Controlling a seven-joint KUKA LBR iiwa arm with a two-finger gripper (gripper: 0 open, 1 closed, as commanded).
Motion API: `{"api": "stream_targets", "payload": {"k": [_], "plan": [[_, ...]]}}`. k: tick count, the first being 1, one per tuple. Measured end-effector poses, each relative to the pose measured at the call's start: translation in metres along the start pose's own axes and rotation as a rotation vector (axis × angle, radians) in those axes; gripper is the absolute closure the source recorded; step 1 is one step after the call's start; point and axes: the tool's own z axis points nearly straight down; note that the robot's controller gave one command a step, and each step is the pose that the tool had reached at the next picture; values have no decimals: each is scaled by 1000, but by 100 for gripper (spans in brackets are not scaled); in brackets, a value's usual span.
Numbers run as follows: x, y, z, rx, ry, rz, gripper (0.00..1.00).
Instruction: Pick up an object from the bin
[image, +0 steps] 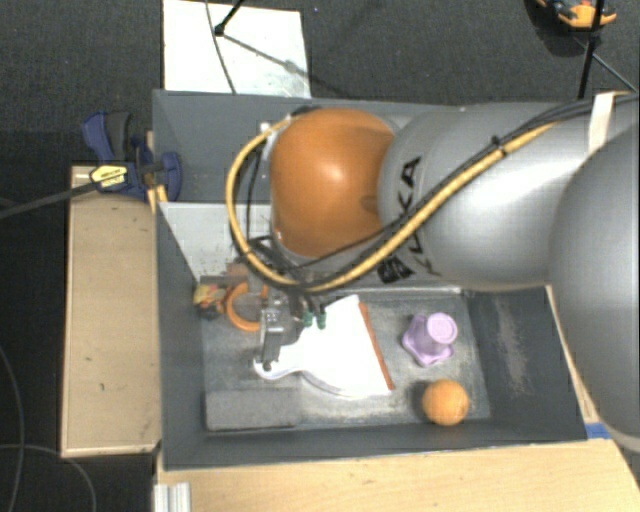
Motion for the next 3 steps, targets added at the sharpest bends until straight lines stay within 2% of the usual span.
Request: {"api": "stream_targets", "payload": {"k": [1, 2, 3], "plan": [[-2, -1, -5, -2, -7, 6, 0], [-6, -10, 20, -3, -13, -90, 0], [-3, -24, 78, -2, -12, -152, 0]]}}
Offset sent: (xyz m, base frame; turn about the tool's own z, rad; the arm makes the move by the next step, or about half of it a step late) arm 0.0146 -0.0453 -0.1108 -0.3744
